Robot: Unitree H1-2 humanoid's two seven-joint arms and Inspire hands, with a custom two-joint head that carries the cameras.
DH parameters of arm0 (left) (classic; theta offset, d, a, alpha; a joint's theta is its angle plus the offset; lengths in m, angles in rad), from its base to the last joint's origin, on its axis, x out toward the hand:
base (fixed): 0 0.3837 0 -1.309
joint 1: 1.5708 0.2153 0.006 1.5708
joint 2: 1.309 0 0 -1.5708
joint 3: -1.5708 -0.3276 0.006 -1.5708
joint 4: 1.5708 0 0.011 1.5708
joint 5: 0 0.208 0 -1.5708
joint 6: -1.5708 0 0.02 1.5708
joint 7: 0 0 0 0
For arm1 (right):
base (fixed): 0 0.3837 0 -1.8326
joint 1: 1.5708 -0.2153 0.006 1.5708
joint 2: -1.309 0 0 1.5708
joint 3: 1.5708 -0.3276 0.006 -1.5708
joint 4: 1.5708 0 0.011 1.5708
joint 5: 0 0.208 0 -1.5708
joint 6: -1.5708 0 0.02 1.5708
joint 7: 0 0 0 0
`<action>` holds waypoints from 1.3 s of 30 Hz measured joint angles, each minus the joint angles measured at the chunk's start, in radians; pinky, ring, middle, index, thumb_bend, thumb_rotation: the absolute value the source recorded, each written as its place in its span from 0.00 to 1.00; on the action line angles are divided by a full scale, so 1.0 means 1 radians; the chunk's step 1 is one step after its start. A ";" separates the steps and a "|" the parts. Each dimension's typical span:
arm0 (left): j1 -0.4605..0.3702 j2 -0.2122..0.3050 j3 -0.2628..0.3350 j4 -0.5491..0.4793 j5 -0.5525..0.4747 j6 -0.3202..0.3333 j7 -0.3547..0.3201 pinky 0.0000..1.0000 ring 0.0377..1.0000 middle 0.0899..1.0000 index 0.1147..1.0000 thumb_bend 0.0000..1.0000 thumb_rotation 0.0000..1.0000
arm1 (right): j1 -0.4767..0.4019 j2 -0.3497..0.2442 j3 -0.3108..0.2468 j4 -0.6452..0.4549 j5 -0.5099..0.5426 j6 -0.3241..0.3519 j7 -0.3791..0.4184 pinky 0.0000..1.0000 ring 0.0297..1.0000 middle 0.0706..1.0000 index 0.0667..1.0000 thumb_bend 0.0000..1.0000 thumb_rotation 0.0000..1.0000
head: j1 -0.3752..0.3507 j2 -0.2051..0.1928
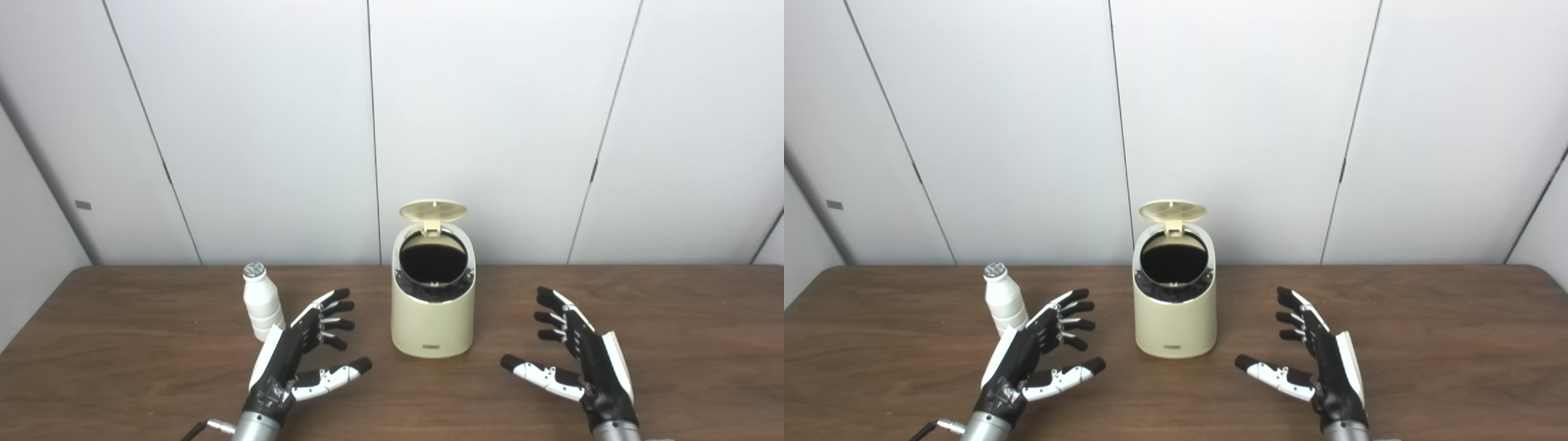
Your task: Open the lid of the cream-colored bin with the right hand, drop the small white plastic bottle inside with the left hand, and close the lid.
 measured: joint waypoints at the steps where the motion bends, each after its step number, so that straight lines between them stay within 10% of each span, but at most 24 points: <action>1: 0.000 0.000 0.000 0.001 0.000 -0.001 0.000 0.58 0.71 0.80 0.85 0.70 0.14 | 0.000 0.000 -0.001 0.000 0.001 0.000 0.000 0.69 0.78 0.84 0.82 0.77 0.19 | 0.000 0.000; 13: 0.000 0.000 0.000 0.001 -0.001 -0.003 0.000 0.58 0.70 0.79 0.84 0.70 0.12 | 0.009 -0.006 0.000 -0.005 -0.010 0.001 0.000 0.68 0.78 0.83 0.83 0.77 0.19 | 0.008 0.006; 22: 0.034 -0.003 0.003 -0.056 0.053 0.012 0.020 0.47 0.57 0.66 0.77 0.70 0.09 | 0.009 -0.010 -0.012 -0.001 0.032 0.001 0.006 0.72 0.80 0.85 0.84 0.73 0.08 | 0.231 -0.029; 39: 0.101 -0.050 0.178 -0.069 0.192 -0.069 0.316 0.55 0.72 0.77 0.79 0.63 0.00 | 0.016 -0.035 -0.033 -0.080 0.101 0.049 0.045 0.73 0.82 0.86 0.85 0.68 0.00 | 0.337 -0.058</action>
